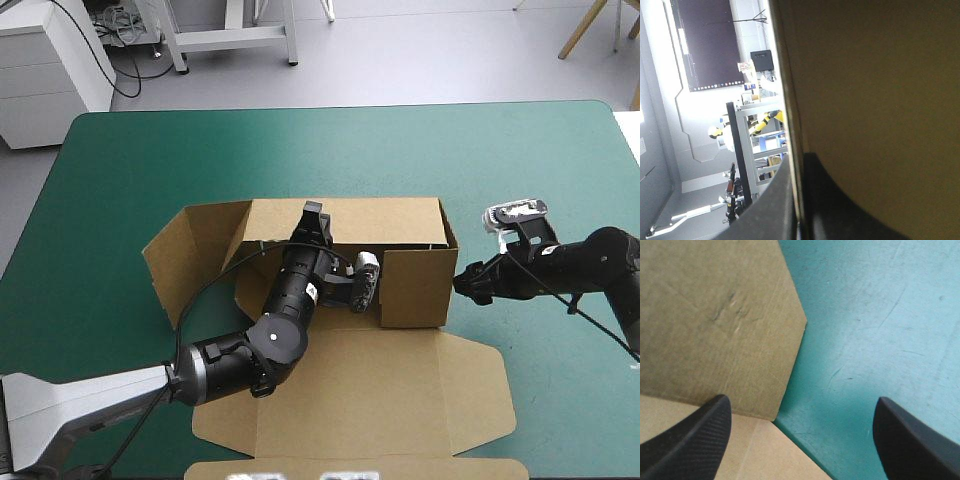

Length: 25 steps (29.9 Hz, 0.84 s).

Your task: Fold the box

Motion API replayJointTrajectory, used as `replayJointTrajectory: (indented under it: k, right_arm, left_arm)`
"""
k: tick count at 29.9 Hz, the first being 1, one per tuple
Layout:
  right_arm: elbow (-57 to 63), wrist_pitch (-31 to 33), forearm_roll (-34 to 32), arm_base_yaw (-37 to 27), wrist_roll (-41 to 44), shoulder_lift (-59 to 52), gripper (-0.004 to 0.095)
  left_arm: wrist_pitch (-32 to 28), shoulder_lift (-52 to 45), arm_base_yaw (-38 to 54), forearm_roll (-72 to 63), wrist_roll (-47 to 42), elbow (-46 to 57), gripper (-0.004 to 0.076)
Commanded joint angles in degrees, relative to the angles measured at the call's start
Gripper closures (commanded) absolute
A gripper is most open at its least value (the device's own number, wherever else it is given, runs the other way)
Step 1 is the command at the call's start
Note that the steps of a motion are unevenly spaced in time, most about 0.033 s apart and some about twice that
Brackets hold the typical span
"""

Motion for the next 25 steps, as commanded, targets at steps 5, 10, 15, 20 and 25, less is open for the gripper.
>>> replayJointTrajectory:
  k: [5, 10, 15, 20, 25]
  right_arm:
    - [0.15, -0.6, 9.68, -0.17, -10.55, -1.71, 0.0187]
    - [0.15, 0.25, 9.68, 2.37, -11.6, -1.71, 0.0188]
    - [0.29, -2.12, 8.87, 5.46, -11.39, -1.71, 0.0192]
    - [0.93, -5.04, 9.15, 7.66, -11.39, -1.71, 0.0192]
    - [3.61, -13.43, 8.82, 12.16, -8.03, -1.82, 0.0193]
  left_arm:
    - [2.41, -2.02, -0.14, 1.84, -0.44, -1.13, 0.0734]
    - [2.41, -2.02, -0.14, 1.84, -0.44, -1.13, 0.0734]
    - [2.41, -2.02, -0.14, 1.84, -0.44, -1.13, 0.0734]
    - [2.41, -2.02, -0.14, 1.84, -0.44, -1.13, 0.0734]
    - [2.41, -2.02, -0.14, 1.84, -0.44, -1.13, 0.0734]
